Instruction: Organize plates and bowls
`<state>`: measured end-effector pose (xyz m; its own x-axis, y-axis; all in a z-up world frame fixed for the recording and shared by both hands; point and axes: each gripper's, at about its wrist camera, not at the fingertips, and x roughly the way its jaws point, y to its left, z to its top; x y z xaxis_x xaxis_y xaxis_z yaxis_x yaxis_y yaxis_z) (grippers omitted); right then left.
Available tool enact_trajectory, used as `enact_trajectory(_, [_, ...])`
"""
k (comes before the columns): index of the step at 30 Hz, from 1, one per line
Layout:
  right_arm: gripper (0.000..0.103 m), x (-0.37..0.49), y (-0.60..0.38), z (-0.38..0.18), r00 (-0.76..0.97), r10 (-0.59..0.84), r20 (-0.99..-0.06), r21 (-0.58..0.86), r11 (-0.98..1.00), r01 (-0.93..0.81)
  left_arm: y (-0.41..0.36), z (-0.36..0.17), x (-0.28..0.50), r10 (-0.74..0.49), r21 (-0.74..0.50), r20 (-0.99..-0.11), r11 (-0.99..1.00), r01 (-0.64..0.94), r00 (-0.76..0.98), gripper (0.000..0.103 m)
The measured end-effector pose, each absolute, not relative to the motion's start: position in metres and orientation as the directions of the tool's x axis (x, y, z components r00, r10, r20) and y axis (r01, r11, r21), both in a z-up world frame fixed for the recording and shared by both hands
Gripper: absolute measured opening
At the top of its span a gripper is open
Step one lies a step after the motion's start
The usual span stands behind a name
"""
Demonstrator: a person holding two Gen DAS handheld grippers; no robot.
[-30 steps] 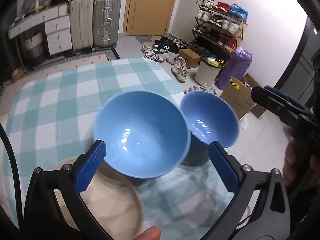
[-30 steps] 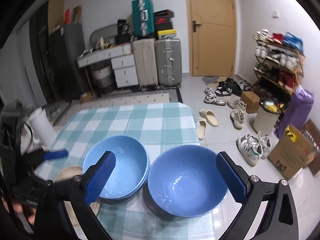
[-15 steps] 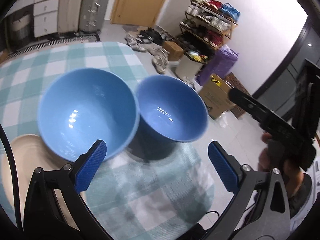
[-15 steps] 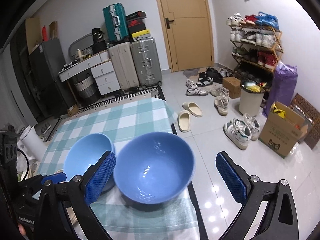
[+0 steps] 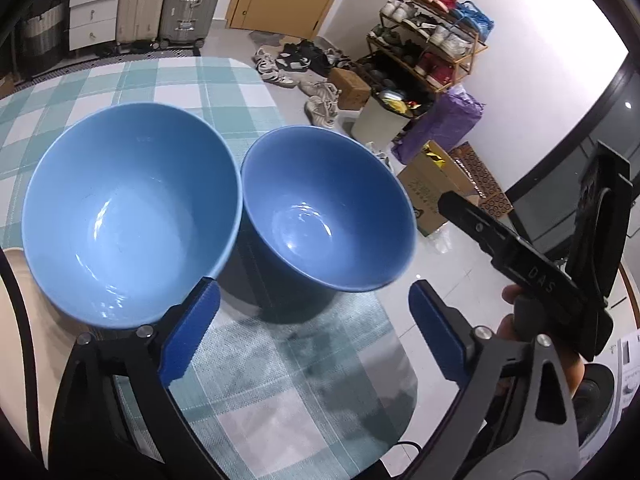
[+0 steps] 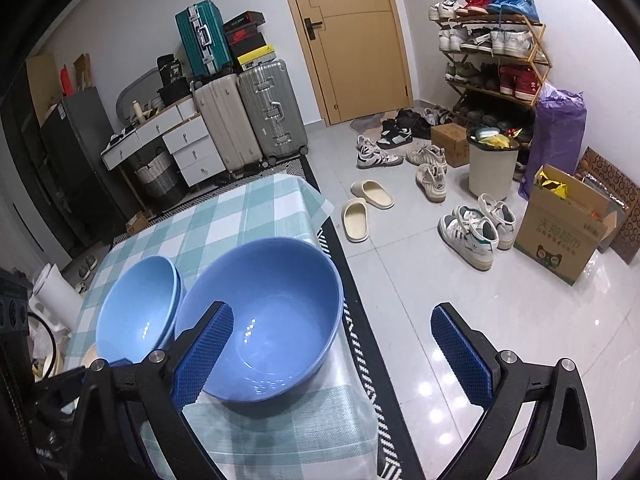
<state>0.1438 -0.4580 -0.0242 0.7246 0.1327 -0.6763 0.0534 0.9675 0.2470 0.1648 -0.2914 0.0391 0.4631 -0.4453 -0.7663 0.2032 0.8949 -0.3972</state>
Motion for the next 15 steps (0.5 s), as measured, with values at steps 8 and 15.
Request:
enact_trajectory(8, [0.083, 0.159, -0.464, -0.049, 0.695, 0.179, -0.697, 0.299, 0.953, 0.055, -0.293, 0.029, 0.181, -0.45, -0.402, -0.775, 0.893, 0.203, 0.444, 0.087])
enact_trajectory(15, [0.074, 0.171, -0.462, -0.062, 0.685, 0.234, -0.69, 0.342, 0.939, 0.023, -0.296, 0.026, 0.189, -0.443, -0.395, -0.775, 0.896, 0.201, 0.451, 0.083])
